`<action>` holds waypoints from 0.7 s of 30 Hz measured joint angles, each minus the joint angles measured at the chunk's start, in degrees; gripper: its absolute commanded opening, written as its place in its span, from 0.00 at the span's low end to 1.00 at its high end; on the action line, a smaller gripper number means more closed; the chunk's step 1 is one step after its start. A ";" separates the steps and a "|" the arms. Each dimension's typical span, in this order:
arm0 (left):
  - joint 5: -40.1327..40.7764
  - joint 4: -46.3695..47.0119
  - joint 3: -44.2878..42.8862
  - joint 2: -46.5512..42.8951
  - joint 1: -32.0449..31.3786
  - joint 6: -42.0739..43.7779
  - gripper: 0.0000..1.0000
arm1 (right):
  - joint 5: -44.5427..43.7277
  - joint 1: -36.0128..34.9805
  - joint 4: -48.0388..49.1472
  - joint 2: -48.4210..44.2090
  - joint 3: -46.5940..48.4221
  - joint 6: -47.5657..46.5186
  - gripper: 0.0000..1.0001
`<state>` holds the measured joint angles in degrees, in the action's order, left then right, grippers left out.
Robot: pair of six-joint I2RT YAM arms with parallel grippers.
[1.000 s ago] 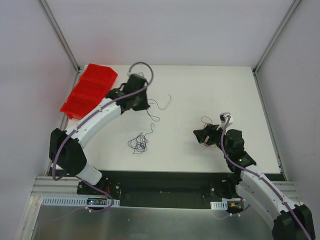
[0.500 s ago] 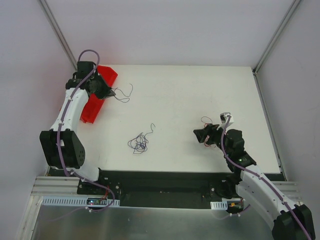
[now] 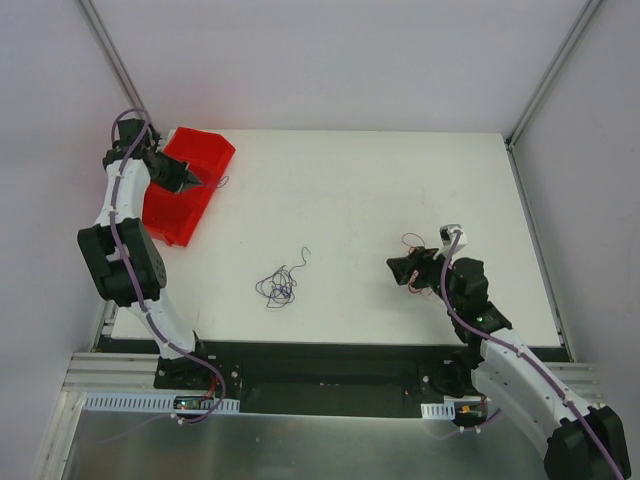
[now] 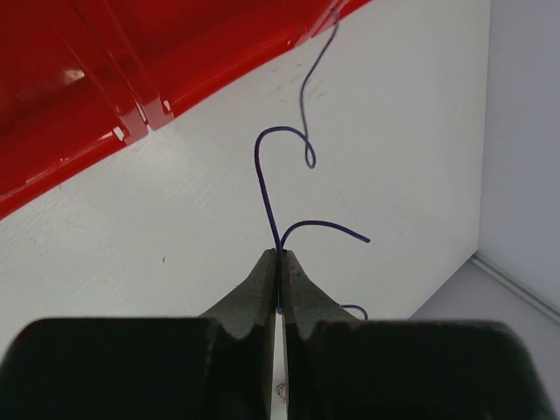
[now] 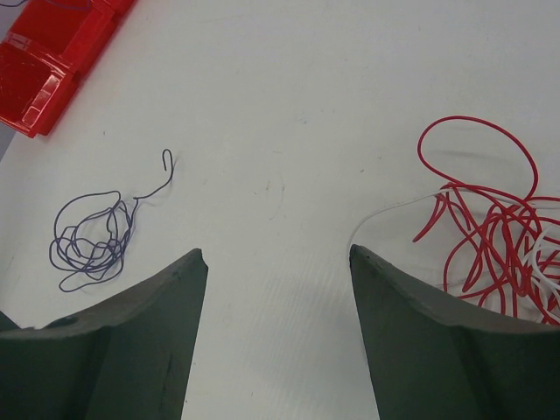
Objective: Untangle the cables
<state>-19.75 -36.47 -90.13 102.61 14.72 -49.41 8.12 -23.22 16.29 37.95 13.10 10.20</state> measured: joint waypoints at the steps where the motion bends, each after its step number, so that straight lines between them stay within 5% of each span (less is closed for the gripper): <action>1: -0.22 0.02 -1.01 1.01 0.74 -0.63 0.00 | 0.00 0.00 0.04 0.11 0.00 0.00 0.69; 21: 5.64 -0.57 -10.86 13.77 6.38 -5.49 0.00 | 0.04 0.00 1.33 4.07 0.00 -0.07 0.69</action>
<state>-14.11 -37.04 -100.99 116.38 21.10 -54.89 8.16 -23.22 17.63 42.02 13.10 10.13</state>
